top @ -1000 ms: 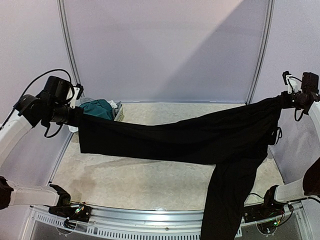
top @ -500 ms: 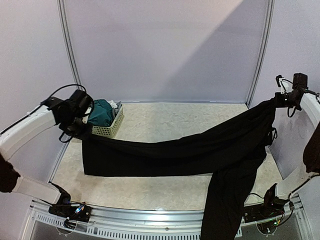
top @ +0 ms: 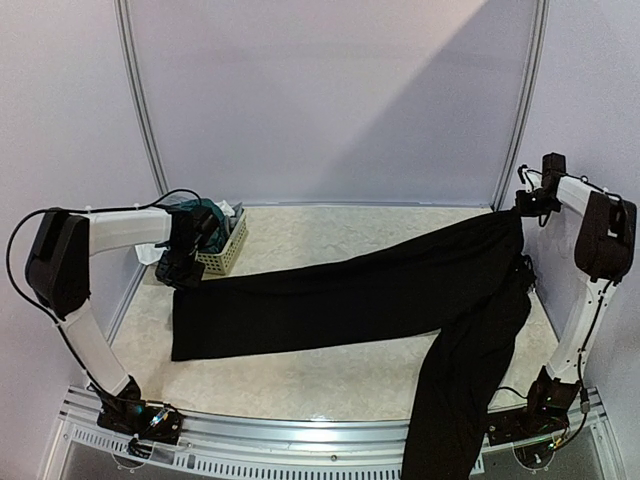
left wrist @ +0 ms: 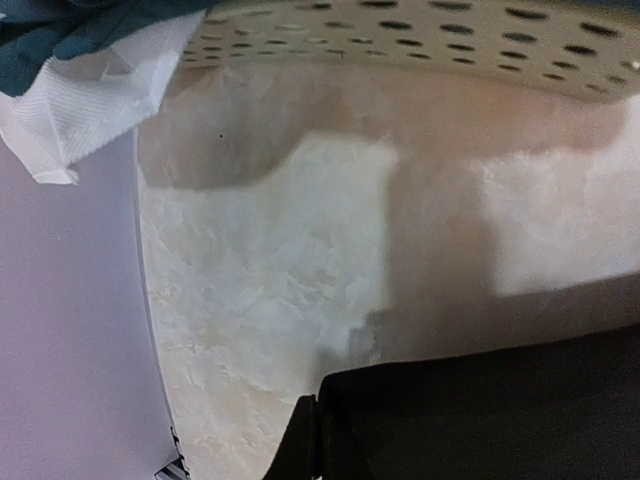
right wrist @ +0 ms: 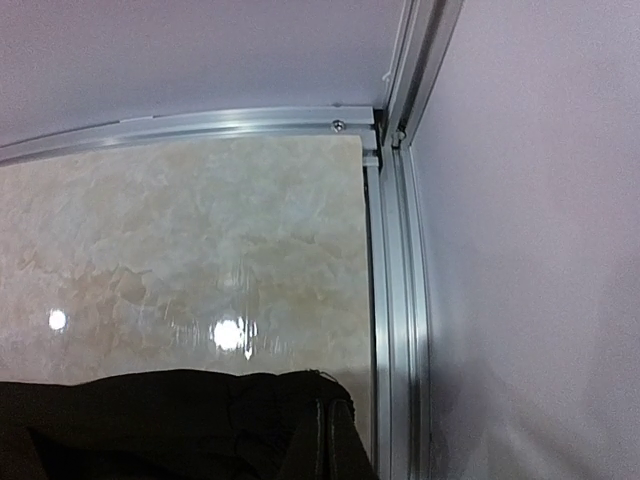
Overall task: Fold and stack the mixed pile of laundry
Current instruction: Flatten out the crumpled trousers at the center of the board.
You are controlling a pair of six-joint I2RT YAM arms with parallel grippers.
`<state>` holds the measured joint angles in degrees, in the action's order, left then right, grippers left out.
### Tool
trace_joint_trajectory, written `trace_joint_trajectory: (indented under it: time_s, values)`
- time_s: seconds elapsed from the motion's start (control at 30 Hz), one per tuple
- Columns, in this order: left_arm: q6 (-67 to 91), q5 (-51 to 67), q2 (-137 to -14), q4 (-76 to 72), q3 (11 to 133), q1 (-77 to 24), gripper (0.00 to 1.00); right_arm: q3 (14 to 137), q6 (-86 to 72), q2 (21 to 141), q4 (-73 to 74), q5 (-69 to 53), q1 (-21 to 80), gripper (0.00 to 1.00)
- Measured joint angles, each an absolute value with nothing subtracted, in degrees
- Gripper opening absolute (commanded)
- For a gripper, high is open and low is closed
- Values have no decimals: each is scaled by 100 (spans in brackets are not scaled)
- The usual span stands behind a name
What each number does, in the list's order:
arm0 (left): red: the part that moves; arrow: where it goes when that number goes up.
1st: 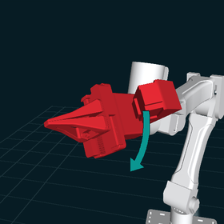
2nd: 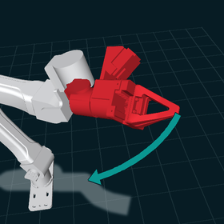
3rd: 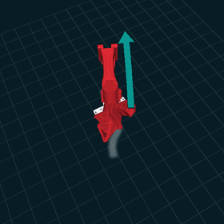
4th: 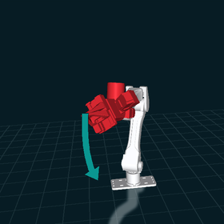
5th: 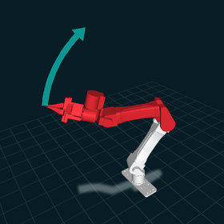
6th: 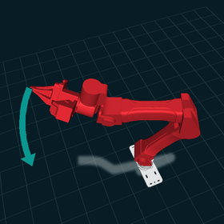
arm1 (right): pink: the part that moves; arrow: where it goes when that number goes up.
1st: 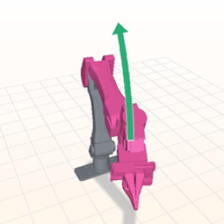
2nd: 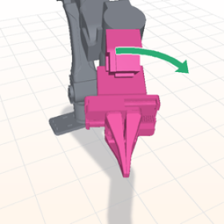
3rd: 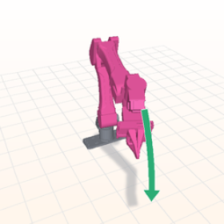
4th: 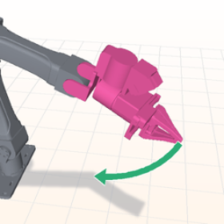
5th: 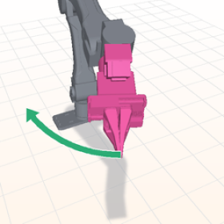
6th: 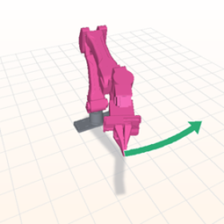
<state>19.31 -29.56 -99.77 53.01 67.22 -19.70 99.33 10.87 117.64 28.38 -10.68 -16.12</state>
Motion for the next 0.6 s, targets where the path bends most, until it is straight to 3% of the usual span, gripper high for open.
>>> trace_joint_trajectory:
  time_s: [0.3, 0.37, 0.47, 0.6]
  values:
    - [2088, -3072, -10412, 5030, 6755, -1879, 0, 11644, 926, 13340, 3127, -615, -1337, 2]
    - [2117, -3076, -10490, 5011, 6781, -1852, 2, 11902, 926, 13576, 3221, -537, -1271, 11]
    - [2154, -3072, -10556, 5024, 6842, -1820, 26, 12320, 930, 13887, 3387, -414, -1153, 39]
    - [2316, -2989, -10486, 5168, 6997, -1806, 45, 12822, 919, 14097, 3658, -333, -1050, 57]
